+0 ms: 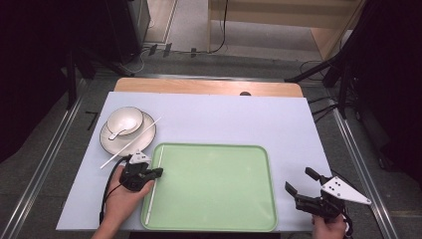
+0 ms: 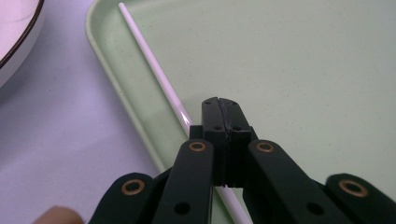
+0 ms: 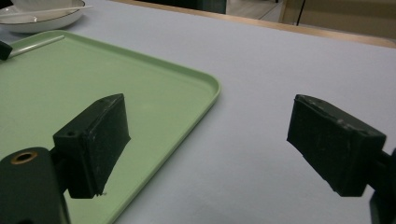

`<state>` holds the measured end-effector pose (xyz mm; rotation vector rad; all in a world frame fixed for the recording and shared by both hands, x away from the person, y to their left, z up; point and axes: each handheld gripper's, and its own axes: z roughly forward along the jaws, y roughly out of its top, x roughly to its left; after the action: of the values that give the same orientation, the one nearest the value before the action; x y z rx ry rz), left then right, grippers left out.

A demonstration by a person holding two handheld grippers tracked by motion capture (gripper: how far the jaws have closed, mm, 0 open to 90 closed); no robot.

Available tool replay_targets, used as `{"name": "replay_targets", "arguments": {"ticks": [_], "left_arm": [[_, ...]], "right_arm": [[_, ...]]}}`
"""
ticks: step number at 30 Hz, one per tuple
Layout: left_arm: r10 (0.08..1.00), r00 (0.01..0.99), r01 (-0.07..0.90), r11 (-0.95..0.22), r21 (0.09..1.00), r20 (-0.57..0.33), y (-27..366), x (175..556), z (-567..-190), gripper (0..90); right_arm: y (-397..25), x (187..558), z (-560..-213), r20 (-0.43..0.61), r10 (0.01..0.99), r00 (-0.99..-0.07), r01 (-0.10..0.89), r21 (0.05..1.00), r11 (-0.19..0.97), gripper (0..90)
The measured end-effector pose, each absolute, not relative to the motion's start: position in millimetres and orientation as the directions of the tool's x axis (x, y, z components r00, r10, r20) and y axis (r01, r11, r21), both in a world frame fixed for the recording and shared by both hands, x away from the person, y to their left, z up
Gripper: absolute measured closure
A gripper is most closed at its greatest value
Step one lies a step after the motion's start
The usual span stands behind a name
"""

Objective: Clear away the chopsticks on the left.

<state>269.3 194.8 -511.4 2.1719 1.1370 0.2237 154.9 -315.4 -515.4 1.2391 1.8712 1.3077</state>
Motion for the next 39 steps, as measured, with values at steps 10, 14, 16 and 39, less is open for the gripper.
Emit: {"name": "replay_targets", "arguments": {"ticks": [10, 14, 16, 39], "left_arm": [[0.788, 0.599, 0.665, -0.391, 0.637, -0.141, 195, 270, -511, 90.0], [0.786, 0.597, 0.668, -0.379, 0.64, -0.158, 195, 275, -513, 90.0], [0.783, 0.603, 0.663, -0.387, 0.641, -0.152, 191, 276, -516, 90.0], [0.754, 0.646, 0.579, -0.38, 0.721, -0.121, 228, 284, -482, 0.8]], "right_arm": [[-315, 155, -515, 0.072, 0.898, -0.434, 0.377, 0.92, 0.108, 13.1], [-316, 155, -516, 0.073, 0.897, -0.436, 0.379, 0.919, 0.109, 13.1], [-315, 156, -517, 0.073, 0.896, -0.438, 0.38, 0.918, 0.111, 13.1], [-314, 157, -517, 0.081, 0.891, -0.447, 0.385, 0.916, 0.11, 13.1]]}}
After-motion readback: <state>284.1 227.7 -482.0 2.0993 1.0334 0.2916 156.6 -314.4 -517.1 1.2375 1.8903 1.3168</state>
